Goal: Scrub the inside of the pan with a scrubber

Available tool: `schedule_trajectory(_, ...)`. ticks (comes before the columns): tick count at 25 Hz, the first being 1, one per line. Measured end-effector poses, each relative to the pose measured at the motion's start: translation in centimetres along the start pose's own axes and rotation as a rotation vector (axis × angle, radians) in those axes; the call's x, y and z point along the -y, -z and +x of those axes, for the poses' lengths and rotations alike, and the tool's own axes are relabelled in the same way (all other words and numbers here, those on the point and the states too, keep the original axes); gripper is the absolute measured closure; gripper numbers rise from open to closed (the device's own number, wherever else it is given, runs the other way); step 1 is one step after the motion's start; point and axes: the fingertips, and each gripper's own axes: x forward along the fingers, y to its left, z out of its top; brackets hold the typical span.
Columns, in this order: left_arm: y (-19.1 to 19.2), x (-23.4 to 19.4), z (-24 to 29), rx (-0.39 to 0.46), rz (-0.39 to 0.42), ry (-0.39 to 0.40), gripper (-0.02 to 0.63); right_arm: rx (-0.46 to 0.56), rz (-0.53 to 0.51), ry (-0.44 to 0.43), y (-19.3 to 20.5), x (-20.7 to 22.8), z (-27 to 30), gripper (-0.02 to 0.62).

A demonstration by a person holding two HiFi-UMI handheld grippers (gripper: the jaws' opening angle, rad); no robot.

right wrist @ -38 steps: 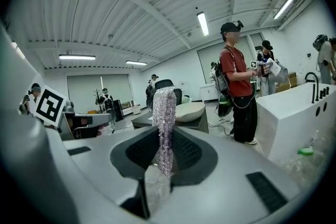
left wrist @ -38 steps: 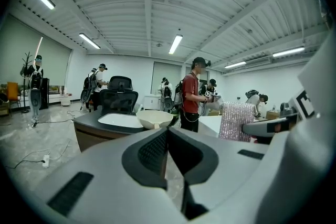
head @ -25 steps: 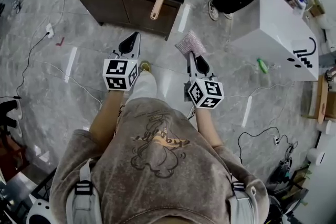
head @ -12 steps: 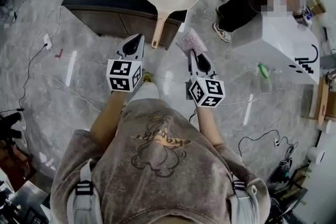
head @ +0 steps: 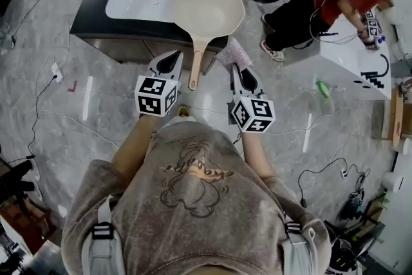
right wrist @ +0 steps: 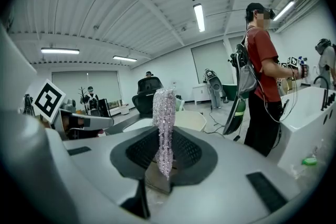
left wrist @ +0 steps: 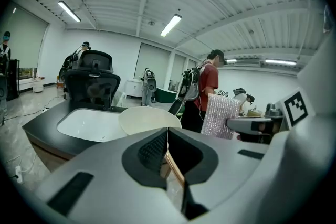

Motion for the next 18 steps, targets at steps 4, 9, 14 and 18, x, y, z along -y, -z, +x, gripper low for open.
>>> schedule_trajectory(4,0.0,-0.5,1.8,-0.041,-0.013,0.044,0.588,0.002,0.004,0.021,-0.7,0.5,1.1,0.509)
schedule_trajectory(9,-0.2,-0.6,3.7,-0.068,-0.019,0.061,0.588,-0.007,0.007,0.025,-1.2,1.6,2.4,0.509)
schedule_trajectory(14,-0.9,-0.5,5.4,-0.053,-0.072,0.086,0.588,-0.012,0.004,0.005,-1.9,3.0,4.1,0.509)
schedule_trajectory(18,-1.2,-0.1,6.9,-0.082,-0.064,0.118,0.588,-0.024,-0.001,-0.022,-2.5,4.0,5.8,0.509)
